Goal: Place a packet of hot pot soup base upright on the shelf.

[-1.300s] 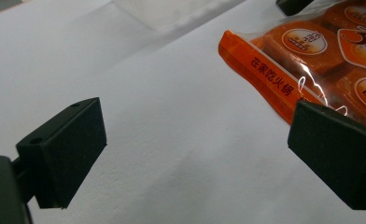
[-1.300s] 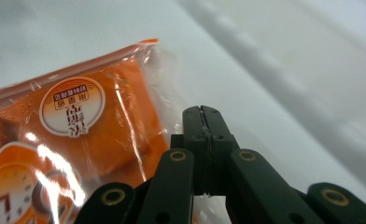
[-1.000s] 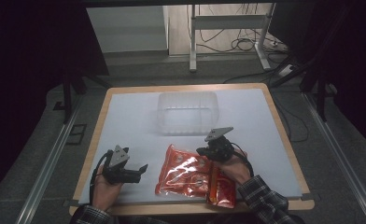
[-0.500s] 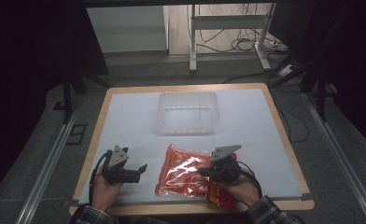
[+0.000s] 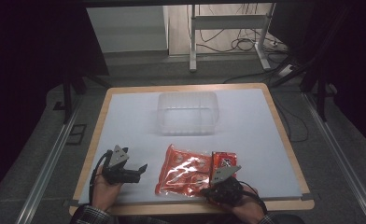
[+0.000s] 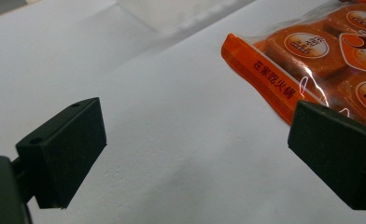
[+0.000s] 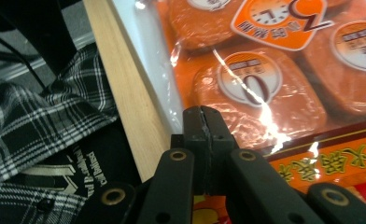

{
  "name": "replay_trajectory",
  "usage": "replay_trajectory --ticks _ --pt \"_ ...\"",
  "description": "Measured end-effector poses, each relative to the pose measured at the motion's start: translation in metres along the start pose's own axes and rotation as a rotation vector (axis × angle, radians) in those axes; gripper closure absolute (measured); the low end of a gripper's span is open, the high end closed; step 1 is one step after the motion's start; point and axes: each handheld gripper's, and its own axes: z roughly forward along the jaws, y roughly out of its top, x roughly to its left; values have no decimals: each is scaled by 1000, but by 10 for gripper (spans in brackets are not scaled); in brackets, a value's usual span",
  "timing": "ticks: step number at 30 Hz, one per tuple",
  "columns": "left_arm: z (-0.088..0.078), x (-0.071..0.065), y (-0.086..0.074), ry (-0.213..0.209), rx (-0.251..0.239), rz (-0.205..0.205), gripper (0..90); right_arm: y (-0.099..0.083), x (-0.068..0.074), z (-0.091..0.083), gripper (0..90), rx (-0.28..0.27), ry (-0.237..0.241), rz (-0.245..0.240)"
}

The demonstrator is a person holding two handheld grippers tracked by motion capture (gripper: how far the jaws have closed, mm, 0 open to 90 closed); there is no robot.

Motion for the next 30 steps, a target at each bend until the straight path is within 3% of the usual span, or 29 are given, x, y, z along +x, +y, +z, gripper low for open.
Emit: replay_trajectory --ticks 5,14,22,28,30 --pt "0 0 0 0 0 -1 38 0 0 0 889 20 -12 -36" --pt "0 0 0 -3 -1 -2 38 -1 -4 -5 891 20 -39 -20" --pt "1 0 0 -3 3 0 38 1 12 11 891 69 5 -76" --pt "0 0 0 -4 2 1 38 1 6 7 892 67 -38 -69" --pt "1 0 0 -4 3 2 38 0 3 5 893 61 -33 -43"
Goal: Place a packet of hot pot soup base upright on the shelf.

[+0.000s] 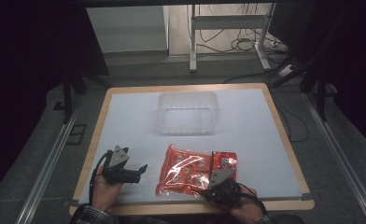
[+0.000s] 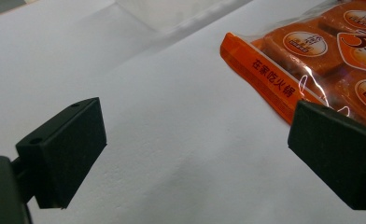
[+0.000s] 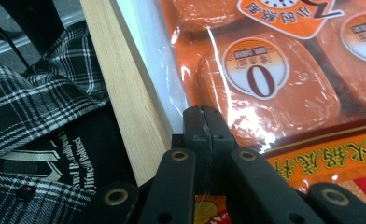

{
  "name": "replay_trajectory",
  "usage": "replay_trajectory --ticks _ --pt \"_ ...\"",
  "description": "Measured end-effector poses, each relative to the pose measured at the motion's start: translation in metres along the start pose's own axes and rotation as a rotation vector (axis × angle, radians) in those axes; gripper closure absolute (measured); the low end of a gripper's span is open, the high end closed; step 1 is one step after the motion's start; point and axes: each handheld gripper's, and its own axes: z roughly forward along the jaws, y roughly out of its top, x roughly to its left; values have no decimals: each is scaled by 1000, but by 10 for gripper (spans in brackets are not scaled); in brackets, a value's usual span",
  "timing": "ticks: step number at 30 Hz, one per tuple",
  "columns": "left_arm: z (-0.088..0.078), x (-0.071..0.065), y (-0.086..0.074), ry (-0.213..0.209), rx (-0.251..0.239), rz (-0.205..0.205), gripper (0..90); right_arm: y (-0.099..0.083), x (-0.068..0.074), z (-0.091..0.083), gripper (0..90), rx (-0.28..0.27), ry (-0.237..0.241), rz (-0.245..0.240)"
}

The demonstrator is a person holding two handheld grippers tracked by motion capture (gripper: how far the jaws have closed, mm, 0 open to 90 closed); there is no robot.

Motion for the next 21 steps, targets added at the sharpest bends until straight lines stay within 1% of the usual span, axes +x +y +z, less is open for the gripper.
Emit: replay_trajectory --ticks 3,5,7,10,16,21 --pt "0 0 0 0 1 1 38 0 0 0 893 4 -12 -8" --pt "0 0 0 0 0 -1 38 1 0 -1 893 9 -30 -14" --pt "0 0 0 -1 0 1 38 1 -1 -2 894 15 -50 -12" --pt "0 0 0 -1 5 6 38 0 -4 -3 894 14 -63 -5" --pt "0 0 0 -2 0 1 38 -1 -10 -5 894 16 -103 1" --pt "0 0 0 -4 1 0 38 -1 -15 -7 894 17 -140 15"
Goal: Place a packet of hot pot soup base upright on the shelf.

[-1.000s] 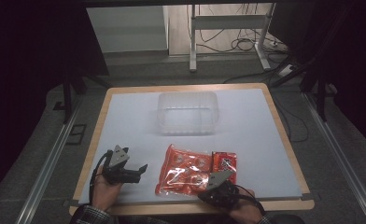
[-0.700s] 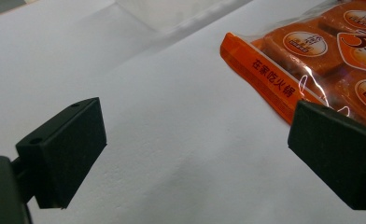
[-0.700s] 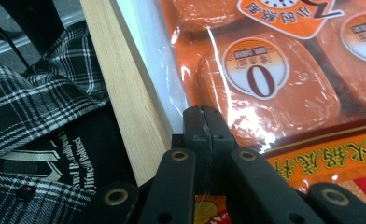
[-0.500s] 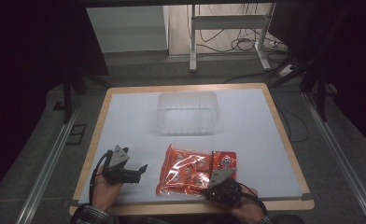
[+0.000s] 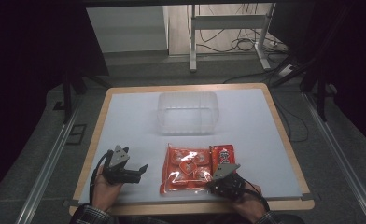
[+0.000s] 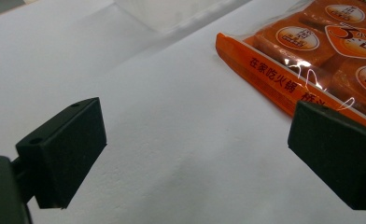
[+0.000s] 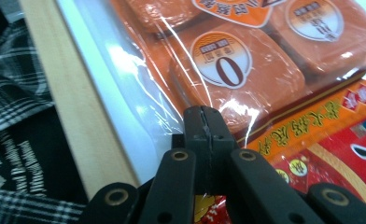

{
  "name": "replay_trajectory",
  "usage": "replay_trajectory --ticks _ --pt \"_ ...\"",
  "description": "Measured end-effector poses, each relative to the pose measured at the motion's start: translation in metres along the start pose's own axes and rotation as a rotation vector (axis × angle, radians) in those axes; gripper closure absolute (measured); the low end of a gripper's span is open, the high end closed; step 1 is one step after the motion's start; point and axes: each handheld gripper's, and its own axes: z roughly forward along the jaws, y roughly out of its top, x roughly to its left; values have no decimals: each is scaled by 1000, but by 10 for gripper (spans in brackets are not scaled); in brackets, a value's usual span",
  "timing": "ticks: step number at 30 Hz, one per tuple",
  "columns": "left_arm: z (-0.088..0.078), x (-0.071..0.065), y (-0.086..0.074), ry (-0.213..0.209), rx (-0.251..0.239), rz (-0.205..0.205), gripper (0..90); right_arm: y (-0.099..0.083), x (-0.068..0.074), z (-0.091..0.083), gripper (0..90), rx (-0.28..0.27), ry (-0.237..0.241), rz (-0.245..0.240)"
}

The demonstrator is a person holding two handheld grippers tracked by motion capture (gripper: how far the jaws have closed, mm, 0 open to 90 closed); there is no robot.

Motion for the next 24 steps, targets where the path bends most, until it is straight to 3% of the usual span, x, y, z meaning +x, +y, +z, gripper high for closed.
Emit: replay_trajectory --ticks 17,22,24 --pt "1 0 0 -5 0 -2 38 -3 -26 -5 894 -6 -142 60" --pt "1 1 0 -7 -1 -8 37 -4 -28 -7 892 -19 -128 81" --pt "1 1 0 -7 -2 -11 37 -5 -27 -10 892 -49 -66 116"
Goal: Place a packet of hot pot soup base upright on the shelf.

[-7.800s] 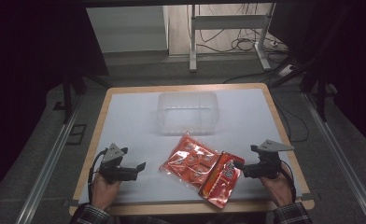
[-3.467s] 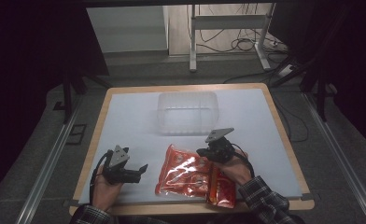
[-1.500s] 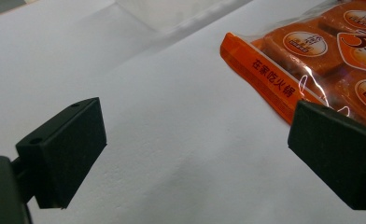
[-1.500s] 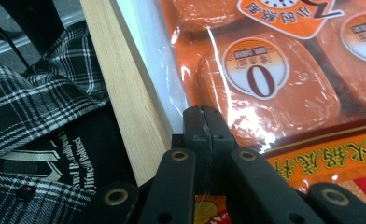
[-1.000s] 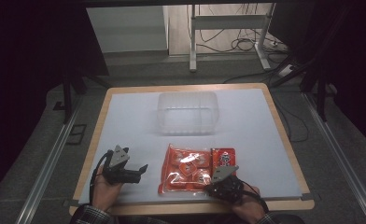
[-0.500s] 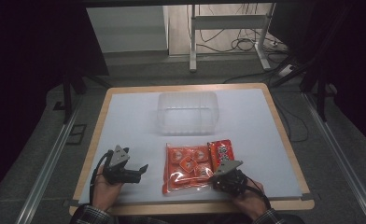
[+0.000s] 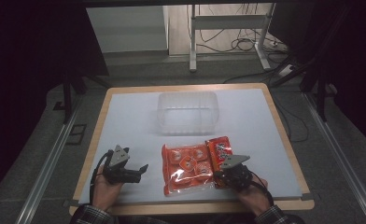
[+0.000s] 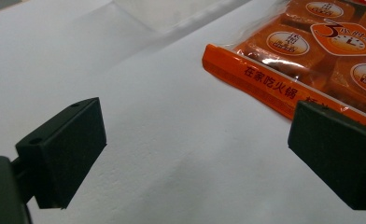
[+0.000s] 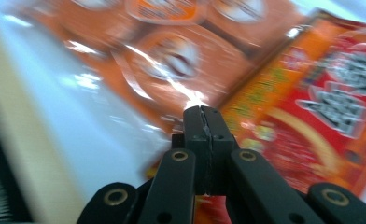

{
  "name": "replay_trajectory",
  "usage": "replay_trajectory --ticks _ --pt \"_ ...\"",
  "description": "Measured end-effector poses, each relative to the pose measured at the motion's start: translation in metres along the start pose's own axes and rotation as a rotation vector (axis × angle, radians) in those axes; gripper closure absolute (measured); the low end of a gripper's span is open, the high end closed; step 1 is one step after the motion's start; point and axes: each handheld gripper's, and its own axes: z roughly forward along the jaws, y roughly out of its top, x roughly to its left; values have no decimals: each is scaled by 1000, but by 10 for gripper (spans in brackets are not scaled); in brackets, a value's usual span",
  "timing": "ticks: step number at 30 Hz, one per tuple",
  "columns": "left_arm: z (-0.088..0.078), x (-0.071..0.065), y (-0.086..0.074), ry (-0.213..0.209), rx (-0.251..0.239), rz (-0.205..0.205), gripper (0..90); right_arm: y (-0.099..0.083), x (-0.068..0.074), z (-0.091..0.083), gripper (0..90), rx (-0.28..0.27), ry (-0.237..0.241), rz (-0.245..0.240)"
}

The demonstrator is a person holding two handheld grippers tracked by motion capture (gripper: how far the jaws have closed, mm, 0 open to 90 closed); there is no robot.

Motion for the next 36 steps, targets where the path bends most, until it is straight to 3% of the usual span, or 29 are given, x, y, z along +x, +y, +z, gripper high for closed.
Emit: replay_trajectory --ticks 2,8,10,11,15,19,22,25,28,36 --pt "0 0 0 0 1 1 37 -1 6 -2 892 -24 55 -5" --pt "0 0 0 2 1 3 37 -3 34 5 892 9 149 -85" --pt "-1 0 0 3 -1 2 37 -4 41 9 891 47 133 -128" --pt "-1 0 0 2 -1 1 37 -5 43 10 891 66 101 -147" --pt "-1 0 0 1 -1 3 37 -6 40 10 893 57 37 -168" --pt "0 0 0 0 2 10 37 -6 37 10 893 55 13 -162" --pt "0 -1 0 -1 1 6 37 -6 32 7 894 43 -54 -163" --pt "0 -1 0 -2 4 7 37 -7 24 5 894 31 -92 -135" --pt "1 -1 0 -3 4 6 37 -7 18 6 894 26 -73 -110" --pt "2 -2 1 -7 7 10 37 -4 10 8 894 30 -93 -95"
